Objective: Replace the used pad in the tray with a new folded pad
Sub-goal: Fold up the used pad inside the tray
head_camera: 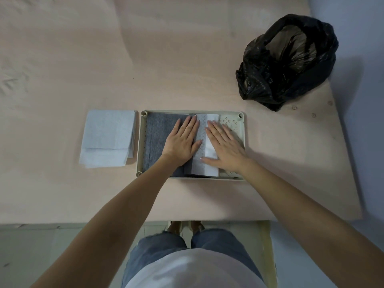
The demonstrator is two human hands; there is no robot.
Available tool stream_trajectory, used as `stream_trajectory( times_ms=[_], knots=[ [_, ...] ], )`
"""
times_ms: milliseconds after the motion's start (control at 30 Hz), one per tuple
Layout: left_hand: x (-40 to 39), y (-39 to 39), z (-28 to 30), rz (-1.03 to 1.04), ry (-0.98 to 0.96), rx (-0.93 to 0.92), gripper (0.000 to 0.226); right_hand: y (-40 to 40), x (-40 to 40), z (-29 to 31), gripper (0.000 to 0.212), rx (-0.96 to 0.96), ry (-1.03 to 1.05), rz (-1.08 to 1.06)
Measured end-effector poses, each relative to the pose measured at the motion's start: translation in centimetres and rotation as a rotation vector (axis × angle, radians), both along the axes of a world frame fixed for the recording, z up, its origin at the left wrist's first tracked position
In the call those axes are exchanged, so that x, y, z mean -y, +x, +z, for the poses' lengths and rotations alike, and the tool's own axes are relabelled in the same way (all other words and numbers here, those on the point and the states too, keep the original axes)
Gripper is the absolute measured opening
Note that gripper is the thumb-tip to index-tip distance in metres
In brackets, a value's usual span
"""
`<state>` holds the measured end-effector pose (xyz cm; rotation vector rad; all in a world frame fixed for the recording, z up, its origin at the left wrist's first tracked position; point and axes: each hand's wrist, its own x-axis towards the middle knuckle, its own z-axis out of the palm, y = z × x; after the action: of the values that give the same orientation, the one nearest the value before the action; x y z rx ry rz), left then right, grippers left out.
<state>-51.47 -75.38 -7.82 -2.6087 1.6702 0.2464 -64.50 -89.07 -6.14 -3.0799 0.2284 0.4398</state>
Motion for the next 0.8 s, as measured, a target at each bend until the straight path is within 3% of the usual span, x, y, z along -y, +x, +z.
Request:
stream_trajectory(
  times_ms=[167, 367, 600, 800],
  knots=[
    [0.1, 0.4, 0.0, -0.018, 0.036, 0.020, 0.068, -0.5, -0.1, -0.2, 0.115, -0.078, -0.036, 0.008],
    [0.1, 0.2, 0.8, -0.033, 0.062, 0.042, 0.072, -0.9, 0.2, -0.3, 0.118, -0.131, -0.079, -0.012],
    [-2.1, -1.1, 1.1, -0.312, 0.075, 0.012, 0.098, -1.8, -0.4, 0.2, 0.121, -0.123, -0.026, 0.066],
    [-2.7, -0.3, 1.0, -0.385, 0.136, 0.088, 0.103, -1.7, -0.3, 0.1, 0.120, -0.180, -0.043, 0.051]
  ],
)
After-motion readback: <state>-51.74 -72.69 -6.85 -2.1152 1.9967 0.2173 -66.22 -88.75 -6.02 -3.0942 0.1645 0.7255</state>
